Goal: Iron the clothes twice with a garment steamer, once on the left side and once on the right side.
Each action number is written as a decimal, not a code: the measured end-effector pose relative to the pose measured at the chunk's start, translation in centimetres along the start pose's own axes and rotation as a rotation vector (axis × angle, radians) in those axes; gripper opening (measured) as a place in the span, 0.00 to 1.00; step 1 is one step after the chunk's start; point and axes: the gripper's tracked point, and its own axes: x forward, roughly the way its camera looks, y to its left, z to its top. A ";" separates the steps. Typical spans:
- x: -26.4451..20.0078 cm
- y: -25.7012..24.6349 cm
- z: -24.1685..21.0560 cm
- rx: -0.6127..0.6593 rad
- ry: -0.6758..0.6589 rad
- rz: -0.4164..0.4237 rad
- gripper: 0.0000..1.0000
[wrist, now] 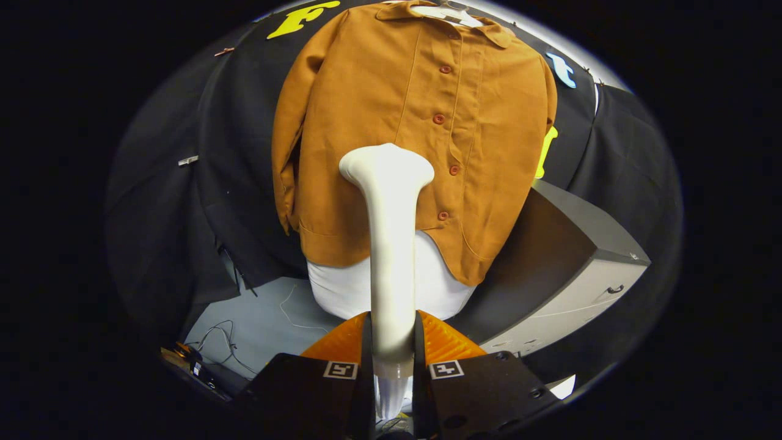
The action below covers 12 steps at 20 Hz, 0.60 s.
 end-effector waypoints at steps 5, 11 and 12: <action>-4.5 -1.4 0.8 0.032 -0.066 0.018 0.28; -10.1 -4.6 5.3 0.062 -0.193 0.022 0.27; -11.0 -5.0 6.2 0.068 -0.210 0.028 0.27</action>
